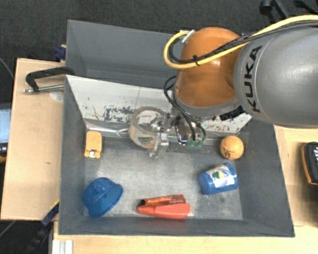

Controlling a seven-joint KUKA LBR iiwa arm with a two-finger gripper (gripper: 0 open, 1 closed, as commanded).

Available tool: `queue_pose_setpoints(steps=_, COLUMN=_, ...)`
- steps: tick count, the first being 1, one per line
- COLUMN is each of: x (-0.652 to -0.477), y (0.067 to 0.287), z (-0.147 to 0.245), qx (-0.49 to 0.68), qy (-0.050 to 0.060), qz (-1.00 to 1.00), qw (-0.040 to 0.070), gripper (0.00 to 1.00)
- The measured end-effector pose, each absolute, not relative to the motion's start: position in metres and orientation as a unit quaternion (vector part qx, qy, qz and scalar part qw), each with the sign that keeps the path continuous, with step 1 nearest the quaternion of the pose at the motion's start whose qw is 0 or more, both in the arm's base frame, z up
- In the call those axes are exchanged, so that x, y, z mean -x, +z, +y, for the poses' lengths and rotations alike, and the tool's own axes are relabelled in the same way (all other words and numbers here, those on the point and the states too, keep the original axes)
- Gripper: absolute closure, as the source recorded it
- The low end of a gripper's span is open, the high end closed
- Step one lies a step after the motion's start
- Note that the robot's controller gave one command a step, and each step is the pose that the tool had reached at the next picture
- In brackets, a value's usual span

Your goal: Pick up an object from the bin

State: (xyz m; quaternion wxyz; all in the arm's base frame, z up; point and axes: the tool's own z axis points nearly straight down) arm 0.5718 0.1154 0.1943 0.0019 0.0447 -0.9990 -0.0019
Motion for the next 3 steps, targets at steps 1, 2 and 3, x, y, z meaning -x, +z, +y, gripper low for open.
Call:
queue_pose_setpoints(steps=1, x=-0.581, y=0.225, z=0.127, qx=-0.037, qy=-0.003, qz=-0.999, qw=0.002, gripper=1.00)
queue_pose_setpoints(steps=2, x=-0.582, y=0.292, z=0.129, qx=-0.019, qy=-0.003, qz=-1.000, qw=0.001, gripper=1.00)
queue_pose_setpoints(steps=3, x=-0.587, y=0.244, z=0.129, qx=-0.017, qy=-0.003, qz=-1.000, qw=-0.002, gripper=1.00)
